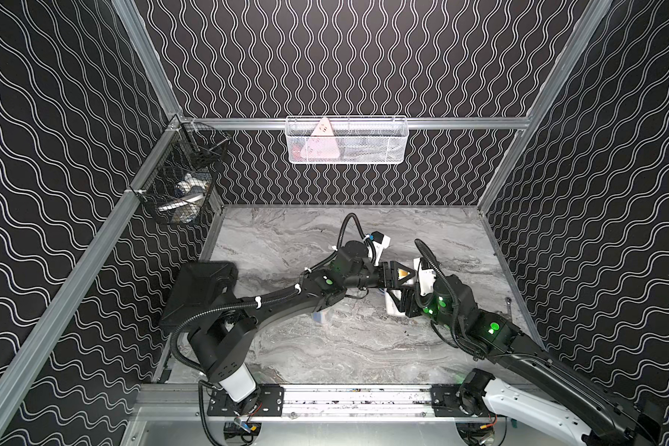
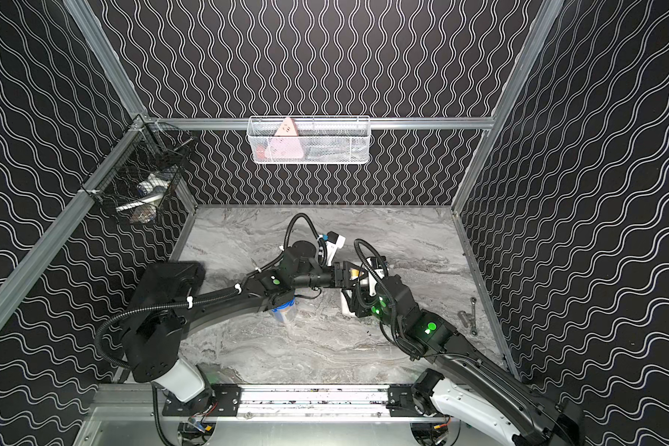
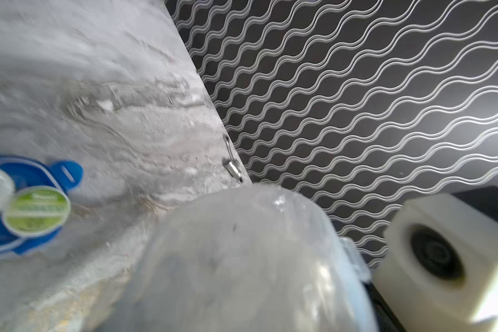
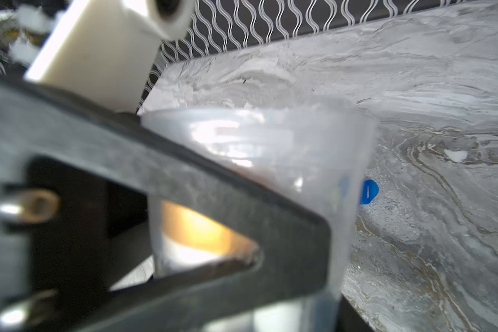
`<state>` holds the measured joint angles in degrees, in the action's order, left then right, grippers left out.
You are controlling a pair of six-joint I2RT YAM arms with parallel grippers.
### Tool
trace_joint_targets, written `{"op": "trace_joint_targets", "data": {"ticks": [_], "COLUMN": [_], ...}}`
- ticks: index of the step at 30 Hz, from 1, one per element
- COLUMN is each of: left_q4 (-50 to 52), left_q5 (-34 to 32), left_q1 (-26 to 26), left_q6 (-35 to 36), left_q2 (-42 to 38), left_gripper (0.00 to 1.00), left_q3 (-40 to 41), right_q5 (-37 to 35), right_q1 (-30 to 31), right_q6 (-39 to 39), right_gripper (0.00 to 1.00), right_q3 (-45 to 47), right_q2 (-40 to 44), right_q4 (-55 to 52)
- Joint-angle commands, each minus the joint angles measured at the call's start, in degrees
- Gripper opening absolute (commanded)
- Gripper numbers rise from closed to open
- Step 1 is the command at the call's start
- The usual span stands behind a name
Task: Take out toiletry kits
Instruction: Adjust the container.
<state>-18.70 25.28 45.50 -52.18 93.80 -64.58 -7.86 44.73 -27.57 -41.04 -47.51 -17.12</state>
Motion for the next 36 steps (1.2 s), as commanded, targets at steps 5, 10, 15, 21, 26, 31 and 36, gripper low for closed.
{"op": "trace_joint_targets", "data": {"ticks": [5,10,15,21,26,31,36], "left_q4": [-5.96,-16.01,-25.42,-33.2,-37.52,-36.18,-38.16], "left_q5": [0.77,5.78,9.75,14.09,14.85,13.8,13.16], "left_q1": [-2.32,-4.57,-6.76,-7.04,-7.04,-7.01,-7.04], "left_q6": [-7.86,-12.57,-15.96,-18.53,-20.77,-20.18,-21.81], "left_q2": [-0.82,-0.11,-1.02,-2.09,-1.66,-1.0,-0.02], "left_gripper": [0.53,0.58,0.62,0.63,0.65,0.66,0.67], "left_q3": [0.12,1.74,3.14,3.11,2.64,1.73,1.05], "right_q5": [-1.84,7.17,25.78,51.41,60.58,62.37,63.14], "right_q1": [0.27,-1.42,-8.05,-24.5,-27.63,-27.52,-27.46], "right_q6": [-1.9,-4.5,-7.48,-14.72,-20.89,-19.59,-19.96], "right_gripper": [0.93,1.0,1.0,1.0,1.0,0.92,0.87], "right_q3": [-1.75,-1.7,-1.54,-2.26,-2.3,-3.78,-3.0], "right_q2": [2.2,6.6,6.6,3.34,-1.82,-3.18,-2.75], "right_q4": [-1.59,-5.89,-3.83,6.9,18.07,17.25,18.24]}}
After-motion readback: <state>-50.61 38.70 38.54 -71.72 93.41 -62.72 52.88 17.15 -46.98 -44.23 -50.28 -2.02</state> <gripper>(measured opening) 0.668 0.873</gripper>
